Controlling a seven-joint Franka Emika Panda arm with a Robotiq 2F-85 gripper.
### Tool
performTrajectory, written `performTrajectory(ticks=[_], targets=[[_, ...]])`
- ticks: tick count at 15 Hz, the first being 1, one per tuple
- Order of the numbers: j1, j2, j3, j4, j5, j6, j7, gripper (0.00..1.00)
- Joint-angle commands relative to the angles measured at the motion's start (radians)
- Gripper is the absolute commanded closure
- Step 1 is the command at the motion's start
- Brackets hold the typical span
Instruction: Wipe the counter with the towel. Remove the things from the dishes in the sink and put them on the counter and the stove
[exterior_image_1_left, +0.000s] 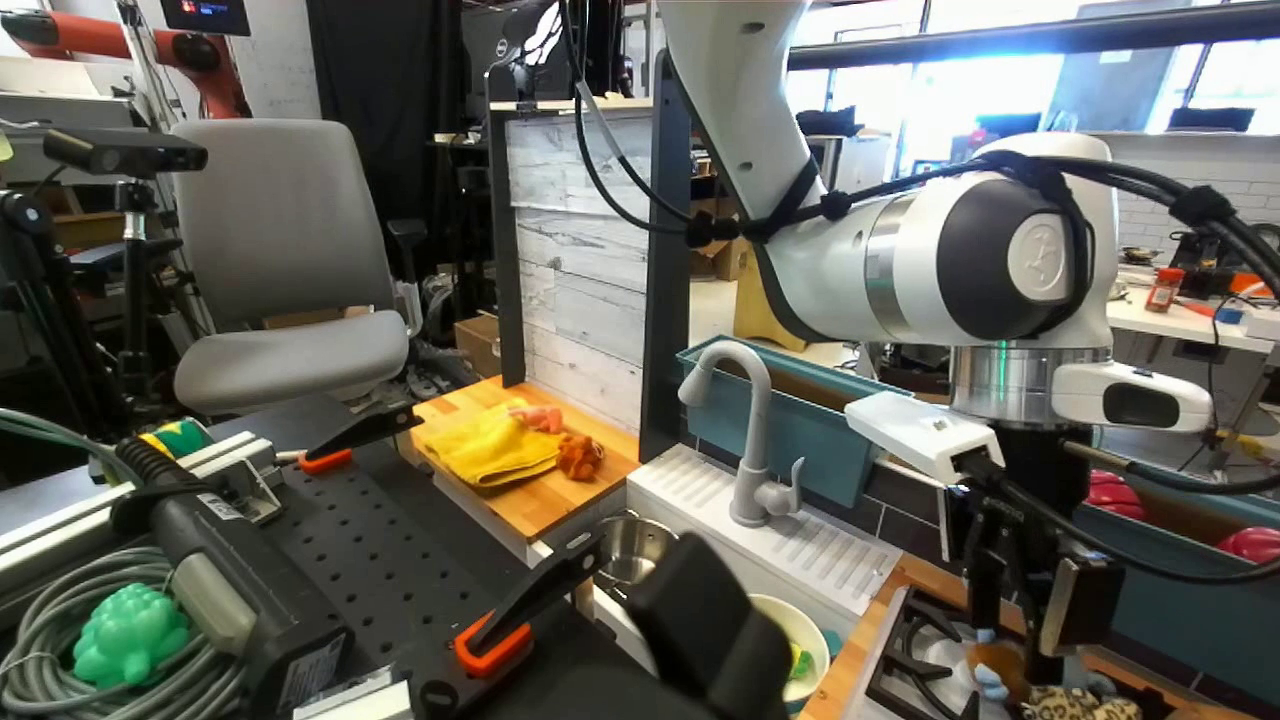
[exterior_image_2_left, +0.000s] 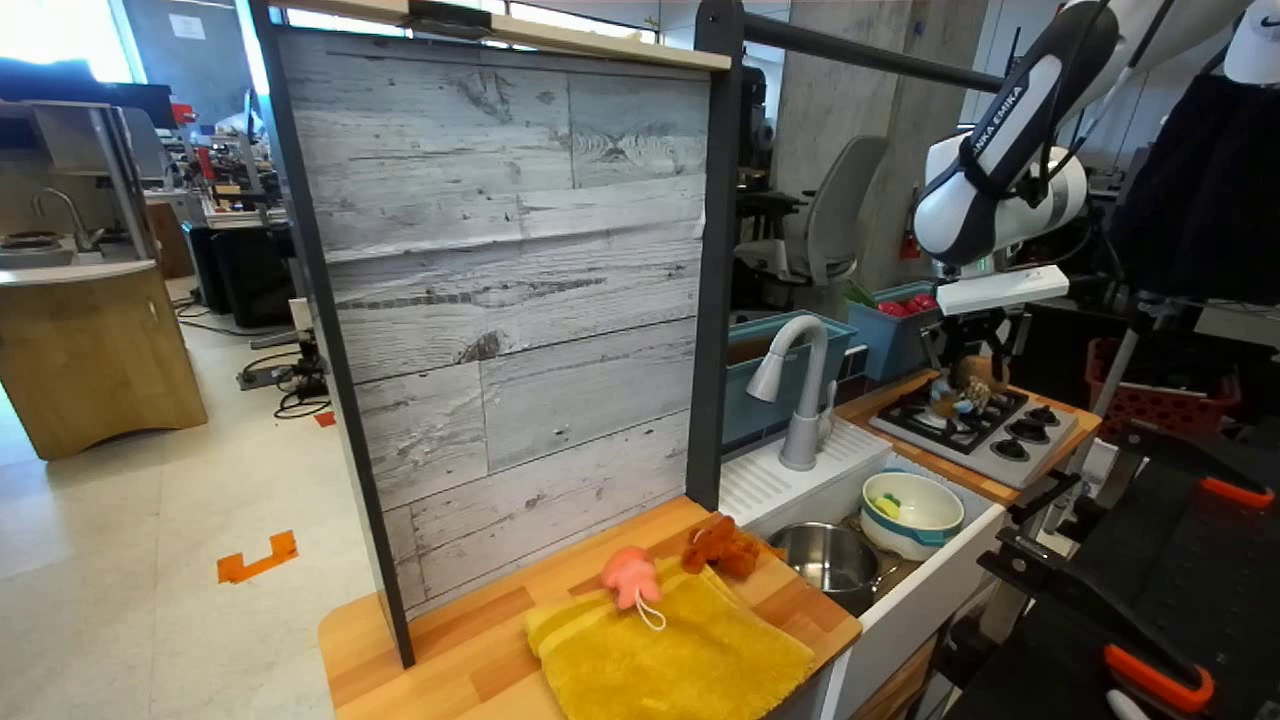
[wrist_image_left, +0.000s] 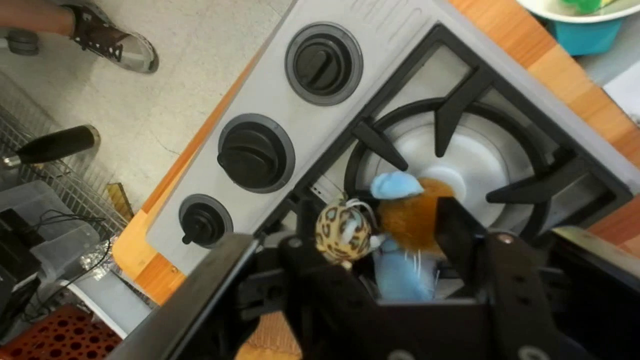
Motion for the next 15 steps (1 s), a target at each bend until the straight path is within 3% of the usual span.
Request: performTrajectory(ticks=[1,4,7,10,15], targets=[[-0.005,-0.089,0.024,-0.098,-0.032,0.047,-0.094,0.05],[-0.010,-0.148,0.065,-0.167,-0.064,0.005,-0.232,0.00],[-0.005,-0.166,0.138,-0.261,-0.067,0.094,-0.323,0.00],[0.019,-0.120,0.182,-0.302,-0.059,0.203,-0.321,0.00],[0.051,-0.056,0.193,-0.293,-0.047,0.200,-0.307,0.00]])
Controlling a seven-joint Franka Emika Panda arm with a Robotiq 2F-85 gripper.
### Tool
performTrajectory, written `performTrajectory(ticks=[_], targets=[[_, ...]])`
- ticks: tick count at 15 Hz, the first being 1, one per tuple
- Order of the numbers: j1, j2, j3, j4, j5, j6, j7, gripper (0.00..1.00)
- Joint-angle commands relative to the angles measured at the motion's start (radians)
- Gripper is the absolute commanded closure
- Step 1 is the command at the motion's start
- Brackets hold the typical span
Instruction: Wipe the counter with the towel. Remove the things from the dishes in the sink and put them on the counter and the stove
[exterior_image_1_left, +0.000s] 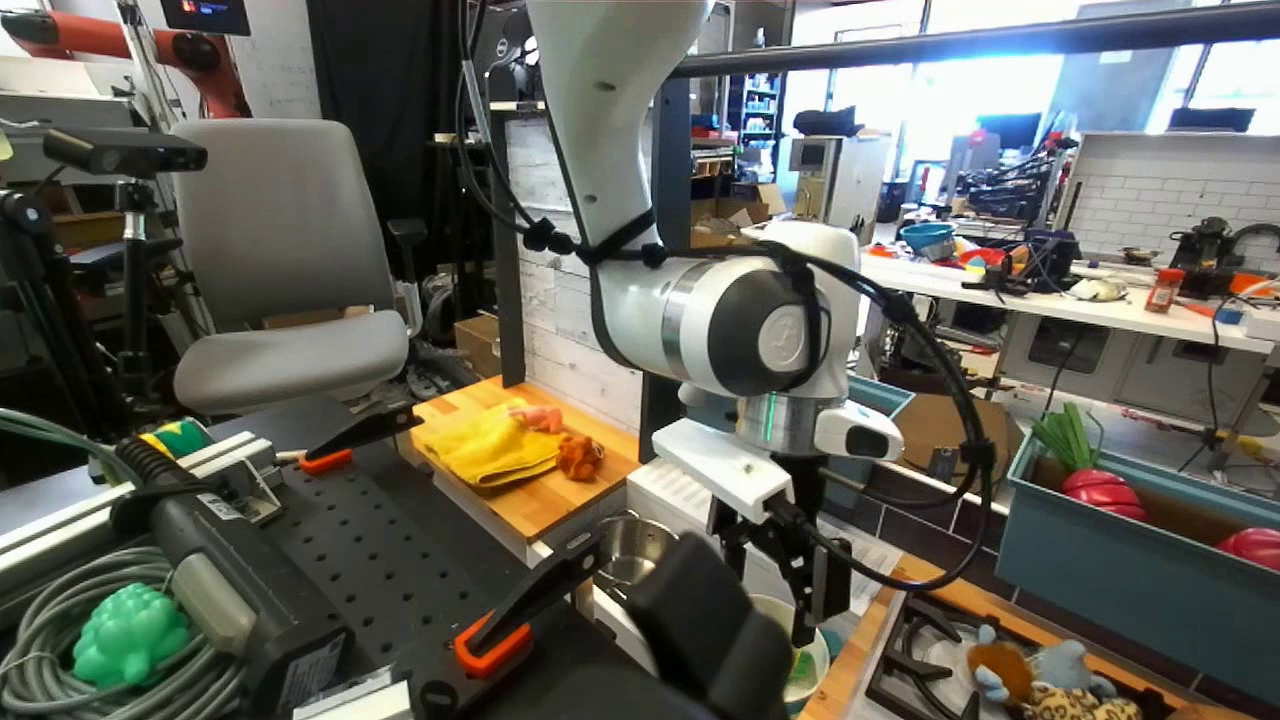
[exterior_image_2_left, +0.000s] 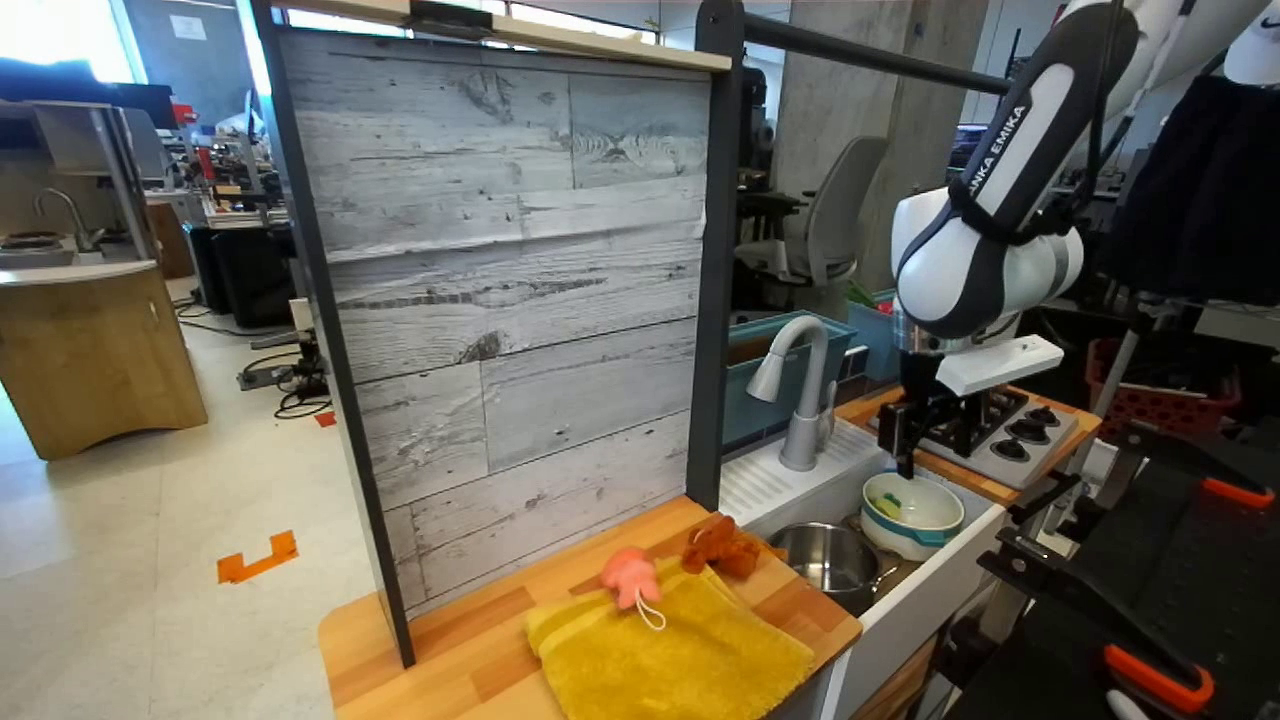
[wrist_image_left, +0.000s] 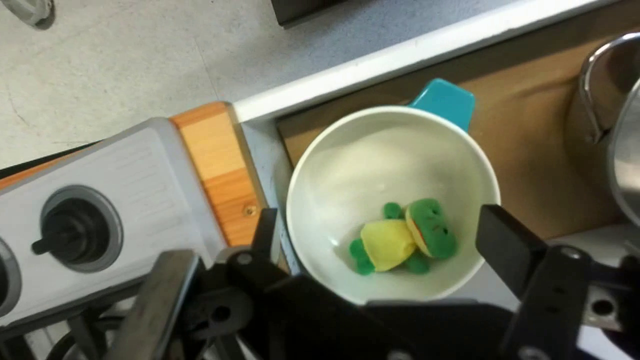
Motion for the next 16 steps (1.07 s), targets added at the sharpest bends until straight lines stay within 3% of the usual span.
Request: performTrajectory(ticks=[1,4,5,7,8,9,10,11,15,16], targets=[[0.006,0.016,-0.001,0.006,0.003,0.006,-0.002,0.00],[0.011,0.047,-0.006,0.017,0.001,0.058,0.004,0.00],[0.021,0.072,-0.016,0.032,-0.006,0.067,0.012,0.25],[0.023,0.110,-0.013,0.049,-0.004,0.092,0.013,0.14],[0.021,0.132,-0.010,0.062,0.001,0.108,0.014,0.16],[0.021,0.154,-0.009,0.079,0.005,0.110,0.014,0.39],[0.020,0.174,-0.008,0.095,0.007,0.117,0.014,0.41],[0.018,0.194,-0.008,0.114,0.011,0.127,0.016,0.49],[0.006,0.233,0.007,0.169,0.025,0.142,0.008,0.53],[0.008,0.240,0.006,0.182,0.025,0.148,0.008,0.47]])
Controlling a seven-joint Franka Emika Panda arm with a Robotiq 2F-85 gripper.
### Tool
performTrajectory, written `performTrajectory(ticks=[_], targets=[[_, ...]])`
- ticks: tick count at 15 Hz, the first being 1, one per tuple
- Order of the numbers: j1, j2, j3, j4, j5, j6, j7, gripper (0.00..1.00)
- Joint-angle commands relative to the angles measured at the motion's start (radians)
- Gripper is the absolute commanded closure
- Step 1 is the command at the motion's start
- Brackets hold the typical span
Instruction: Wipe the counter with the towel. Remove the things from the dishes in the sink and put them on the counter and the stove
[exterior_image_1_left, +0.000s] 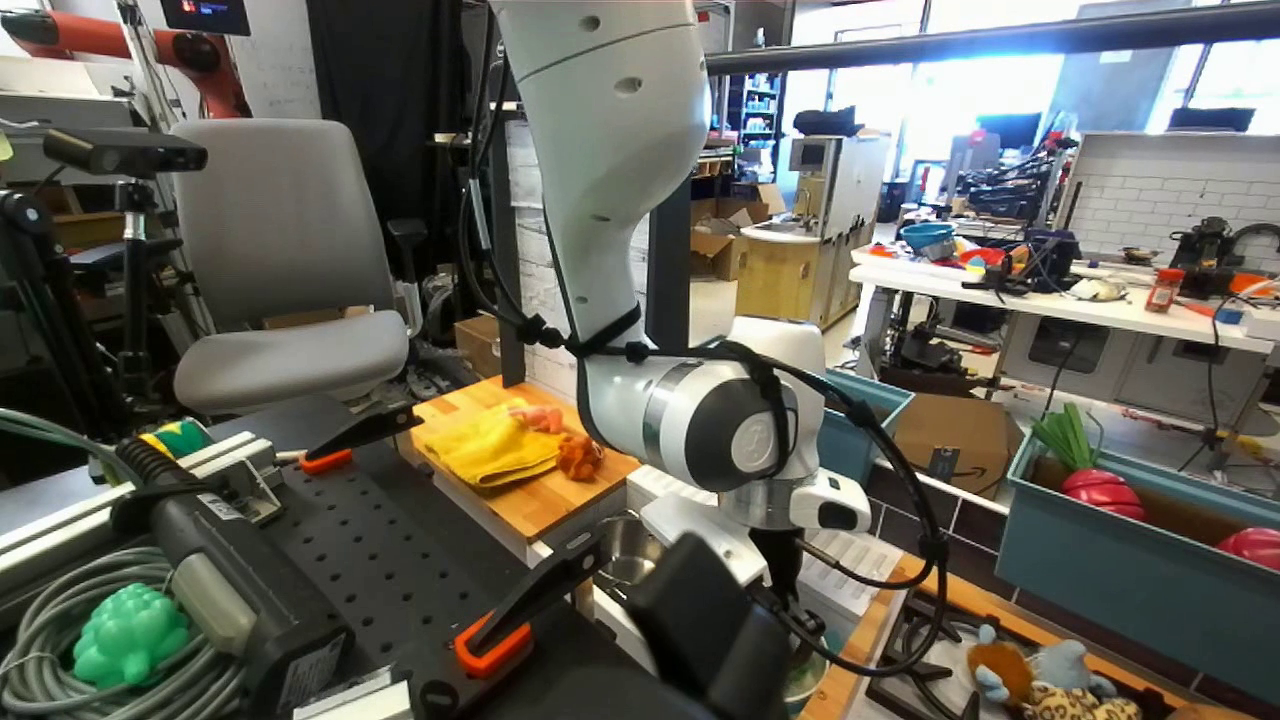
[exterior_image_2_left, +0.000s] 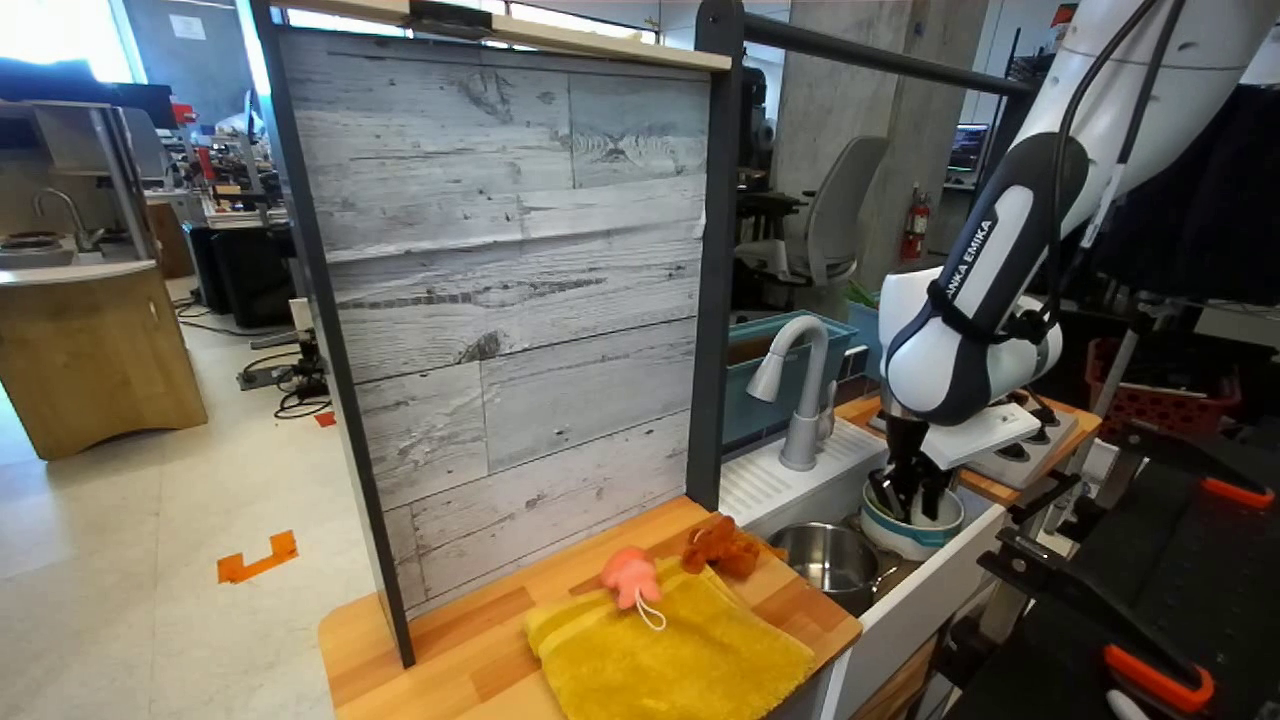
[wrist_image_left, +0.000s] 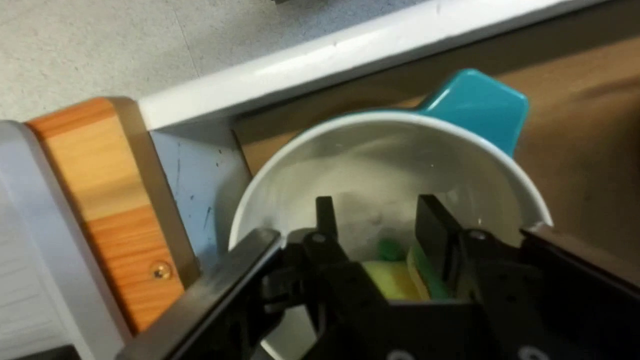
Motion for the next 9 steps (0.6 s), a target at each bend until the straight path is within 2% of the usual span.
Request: performTrajectory(ticks=[1,2,6,8,9], targets=[[-0.004,0.038,0.006,0.067,0.015,0.034,-0.001,0.36],[-0.004,0.042,0.007,0.076,0.015,0.044,-0.003,0.26],[0.021,0.058,-0.018,0.070,-0.001,0.150,-0.004,0.02],[0.037,0.079,-0.036,0.074,-0.003,0.187,-0.002,0.00],[0.041,0.092,-0.042,0.079,-0.001,0.189,0.000,0.16]])
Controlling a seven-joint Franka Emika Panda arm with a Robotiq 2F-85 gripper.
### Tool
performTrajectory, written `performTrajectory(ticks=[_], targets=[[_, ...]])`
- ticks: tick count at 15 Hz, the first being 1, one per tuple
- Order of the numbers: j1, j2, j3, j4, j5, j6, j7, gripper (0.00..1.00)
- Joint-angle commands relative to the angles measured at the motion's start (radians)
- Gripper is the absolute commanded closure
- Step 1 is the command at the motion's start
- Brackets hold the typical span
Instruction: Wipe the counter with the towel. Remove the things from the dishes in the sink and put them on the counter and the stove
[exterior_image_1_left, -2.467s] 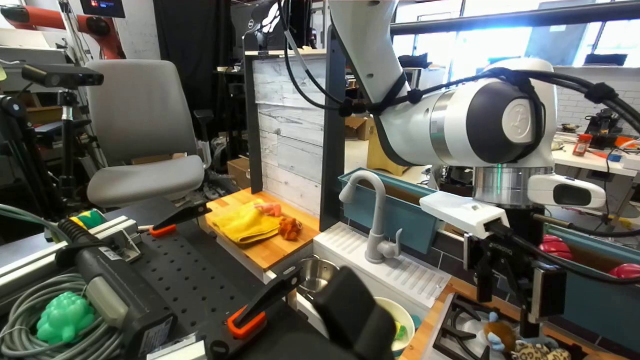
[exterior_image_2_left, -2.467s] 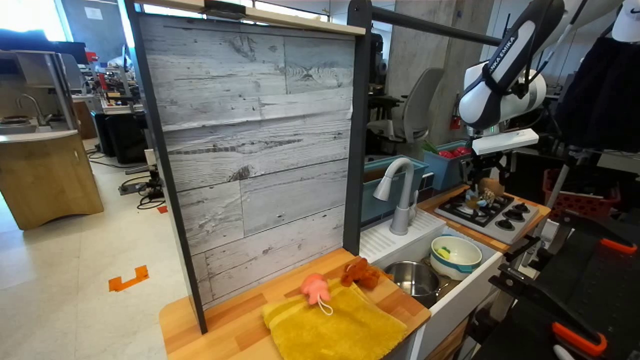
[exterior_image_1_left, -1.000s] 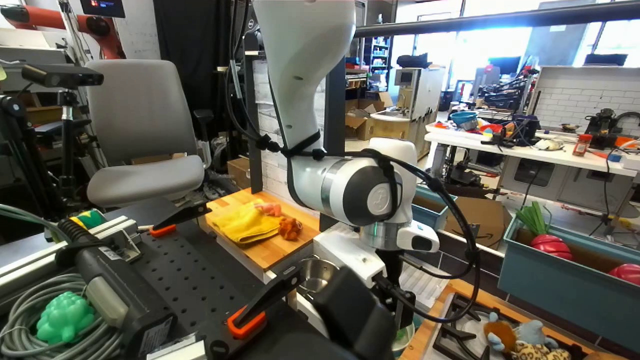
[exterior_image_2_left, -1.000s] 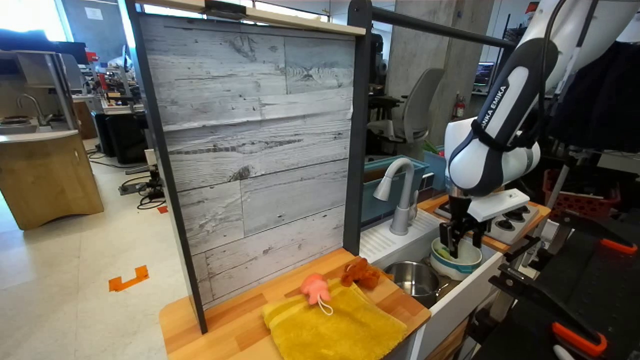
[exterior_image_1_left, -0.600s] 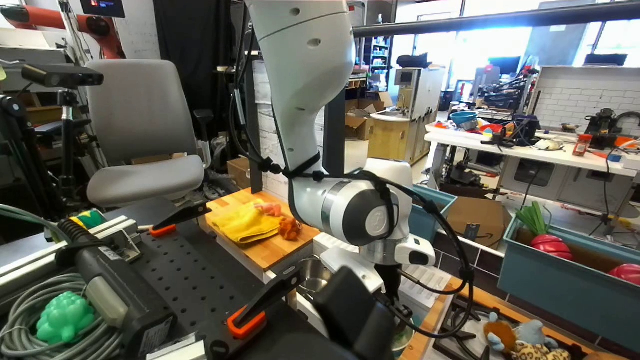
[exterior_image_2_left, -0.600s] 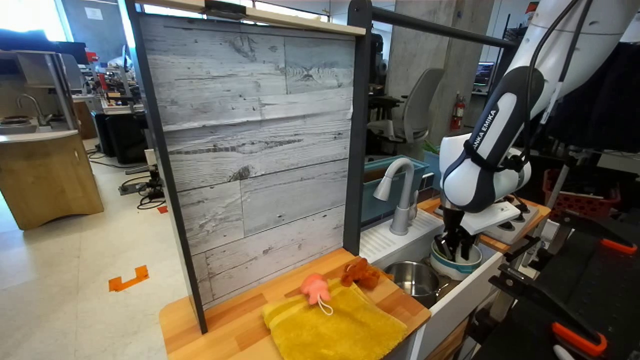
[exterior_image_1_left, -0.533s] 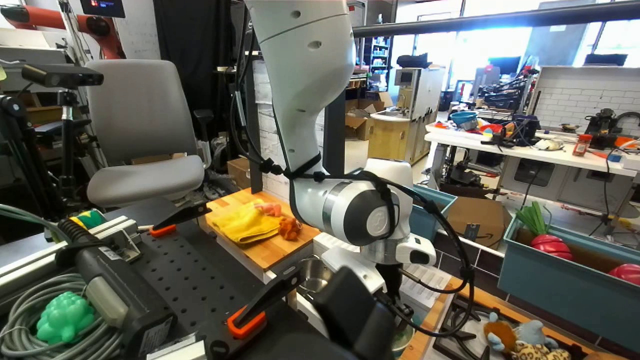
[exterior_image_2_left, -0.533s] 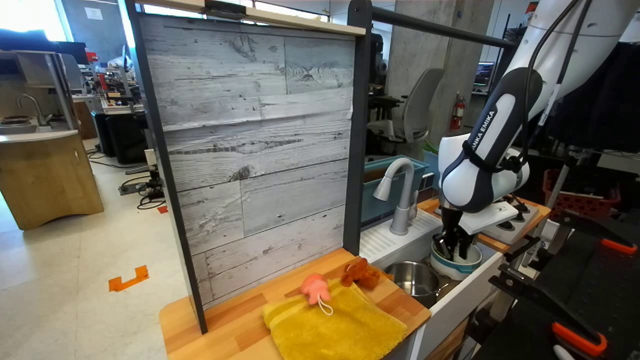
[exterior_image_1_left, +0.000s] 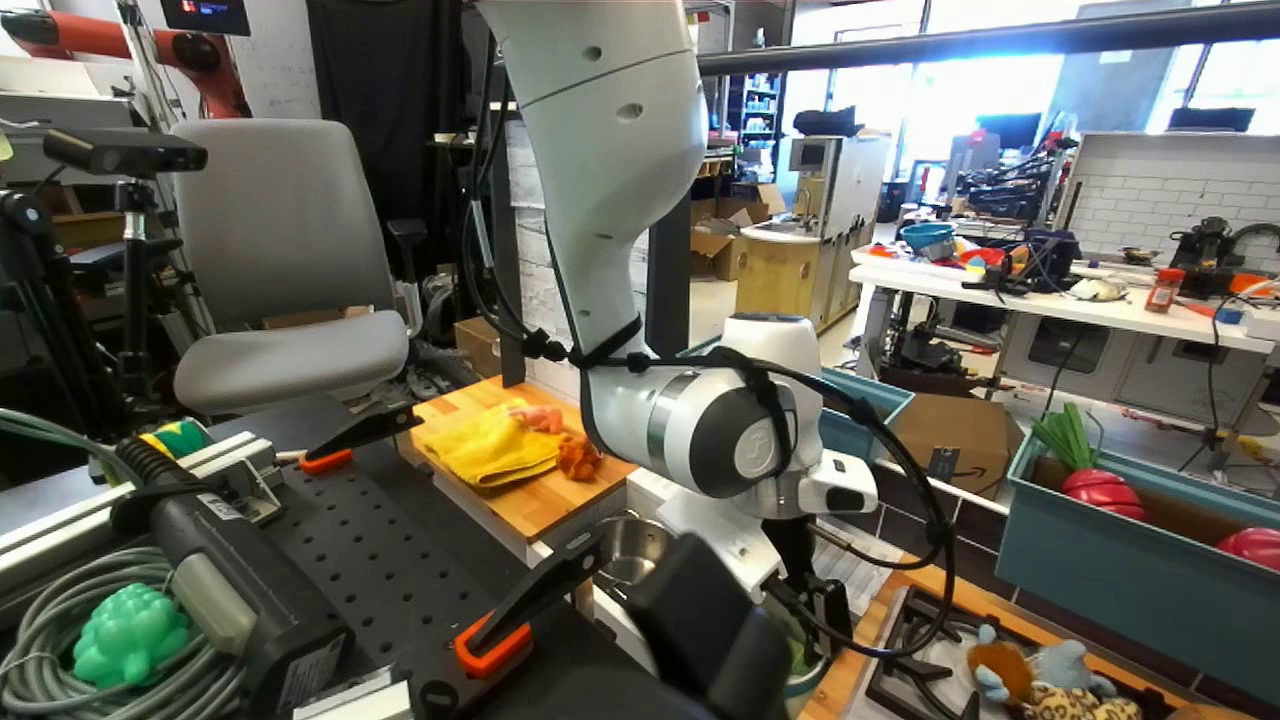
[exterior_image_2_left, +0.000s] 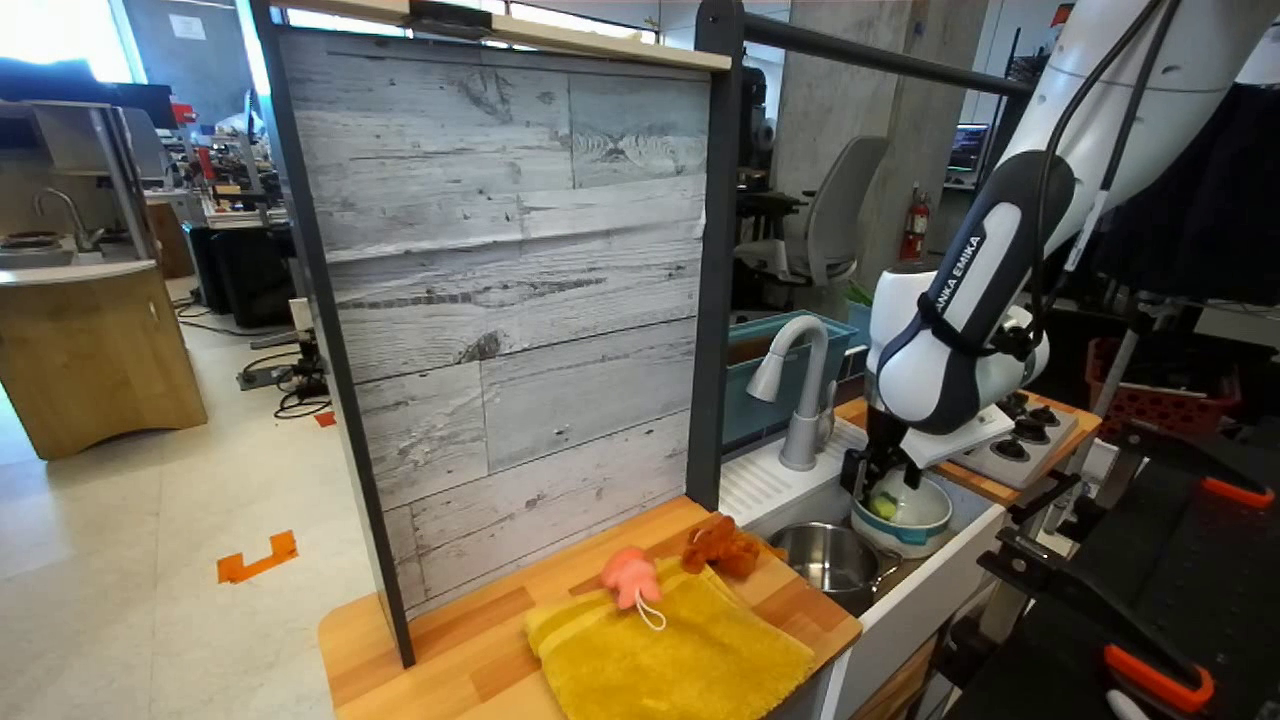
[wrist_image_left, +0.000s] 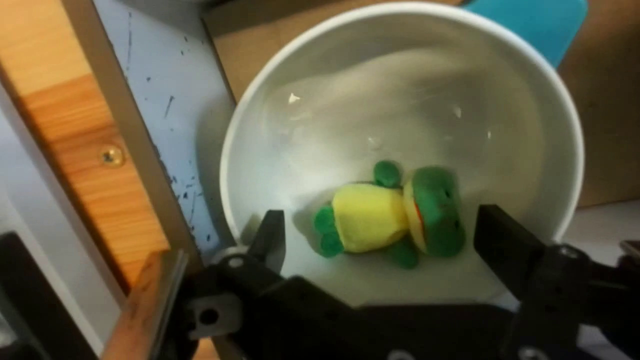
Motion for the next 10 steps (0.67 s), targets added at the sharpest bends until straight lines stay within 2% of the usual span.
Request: performTrajectory(ticks=[1,2,3,10], targets=[[0.029,0.056,-0.034,0.029,0.003,0.052,0.001,0.25],[0.035,0.067,-0.042,0.035,0.005,0.048,0.005,0.27],[0.039,0.079,-0.049,0.042,0.004,0.041,0.007,0.34],[0.071,0.097,-0.070,0.049,0.003,0.035,0.015,0.86]])
